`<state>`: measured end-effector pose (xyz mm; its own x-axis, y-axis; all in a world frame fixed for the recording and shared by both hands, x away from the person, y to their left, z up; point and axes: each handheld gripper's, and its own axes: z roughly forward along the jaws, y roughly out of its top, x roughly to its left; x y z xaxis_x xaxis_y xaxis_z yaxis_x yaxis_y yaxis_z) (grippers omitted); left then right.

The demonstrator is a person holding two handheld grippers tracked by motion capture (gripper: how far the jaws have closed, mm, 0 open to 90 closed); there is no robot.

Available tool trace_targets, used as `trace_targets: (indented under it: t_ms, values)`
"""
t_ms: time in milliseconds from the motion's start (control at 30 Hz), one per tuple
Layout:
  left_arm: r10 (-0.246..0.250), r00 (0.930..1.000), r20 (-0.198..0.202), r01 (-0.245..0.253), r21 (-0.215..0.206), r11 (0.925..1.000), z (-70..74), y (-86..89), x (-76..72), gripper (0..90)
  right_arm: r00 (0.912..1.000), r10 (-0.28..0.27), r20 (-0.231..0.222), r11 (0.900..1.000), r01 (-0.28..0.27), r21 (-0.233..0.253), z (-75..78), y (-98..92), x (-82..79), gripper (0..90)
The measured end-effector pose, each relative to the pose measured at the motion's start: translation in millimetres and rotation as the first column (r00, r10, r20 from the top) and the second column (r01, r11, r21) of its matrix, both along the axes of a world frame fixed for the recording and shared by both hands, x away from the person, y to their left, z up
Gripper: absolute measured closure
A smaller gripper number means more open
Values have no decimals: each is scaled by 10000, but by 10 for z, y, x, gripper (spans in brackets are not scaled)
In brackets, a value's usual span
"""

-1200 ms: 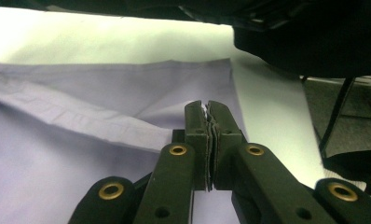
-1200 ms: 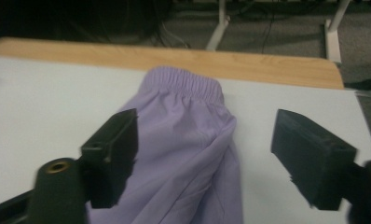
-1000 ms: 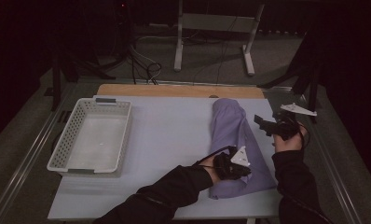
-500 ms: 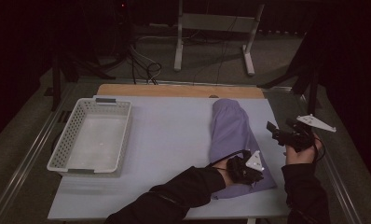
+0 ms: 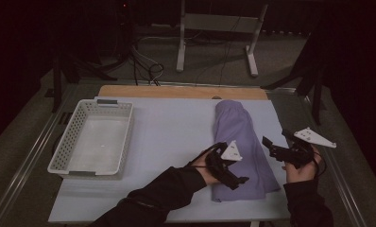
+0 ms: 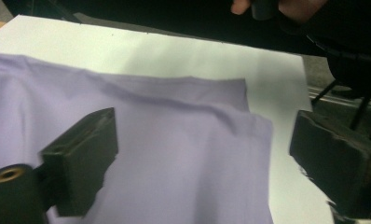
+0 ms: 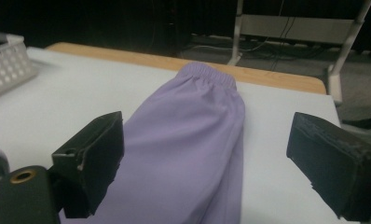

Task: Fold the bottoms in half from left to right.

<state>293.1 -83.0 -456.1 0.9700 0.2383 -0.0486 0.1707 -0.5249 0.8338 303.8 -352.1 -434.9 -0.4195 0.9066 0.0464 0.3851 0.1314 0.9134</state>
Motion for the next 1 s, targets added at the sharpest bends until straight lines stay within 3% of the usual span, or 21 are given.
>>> trace_targets:
  t_ms: [33,67,167,200,300,333,433,467,500,533,567,600,633,667,700,767,800,833,867,967,1000]
  values:
    - [0,10000,0,0,0,10000,0,0,0,82,10000,0,0,10000,0,0,0,0,0,107]
    - [97,9999,104,-96,-145,9998,1,142,-40,70,9998,141,167,9995,-136,-275,-18,57,-106,106]
    - [161,9996,231,-156,-222,9996,-8,277,-93,61,9994,327,-58,9987,-329,-397,-35,104,-195,105]
    - [424,9989,219,-421,-176,9990,-24,397,-132,74,9969,592,-515,9980,-603,-186,-54,141,-311,109]
    - [441,9988,215,-437,-190,9989,-53,515,-189,91,9967,610,-542,9978,-622,-209,-81,162,-414,110]
    - [440,9989,160,-436,-234,9988,-92,591,-236,109,9941,607,-894,9982,-603,75,-117,169,-480,92]
    - [358,9993,47,-357,-286,9990,-157,654,-292,141,9925,336,-1173,9993,-317,176,-153,167,-531,93]
    - [351,9994,61,-350,-100,9993,-235,678,-358,148,9873,235,-1569,9994,-193,285,-208,149,-612,162]
    - [351,9994,61,-350,-100,9993,-235,678,-358,162,9873,235,-1569,9994,-193,285,-208,149,-612,162]
    - [140,9999,47,-141,174,9997,-314,687,-419,162,9778,191,-2086,9997,-162,157,-268,136,-668,224]
    - [140,9999,47,-141,174,9997,-314,687,-419,168,9778,191,-2086,9997,-162,157,-268,136,-668,224]
    - [6,9999,145,-11,384,9993,-362,687,-458,186,9686,167,-2481,9999,-151,84,-338,120,-728,337]
    - [-96,9998,156,88,500,9987,-400,685,-485,186,9686,167,-2481,9999,-151,84,-338,120,-728,337]
    - [-149,9998,165,138,661,9977,-437,678,-506,215,9529,88,-3032,9999,-104,-38,-424,118,-787,386]
    - [-210,9996,168,196,799,9966,-475,670,-525,215,9529,88,-3032,9999,-104,-38,-424,118,-787,386]
    - [-413,9988,276,382,1046,9938,-538,661,-551,274,9367,-84,-3500,9998,18,-190,-518,117,-839,457]
    - [-445,9986,274,411,1142,9926,-589,649,-557,294,9178,-380,-3952,9978,137,-642,-601,113,-835,497]
    - [-445,9986,274,411,1142,9926,-589,649,-557,324,9178,-380,-3952,9978,137,-642,-601,113,-835,497]
    - [-533,9983,214,502,1250,9909,-612,645,-551,324,9116,-462,-4085,9972,181,-722,-625,108,-824,504]
    - [-697,9974,156,671,1335,9888,-663,624,-559,382,8824,-416,-4686,9982,161,-584,-703,123,-791,583]
    - [-664,9977,149,637,1397,9881,-680,615,-561,390,8741,-382,-4843,9977,59,-680,-724,137,-783,650]
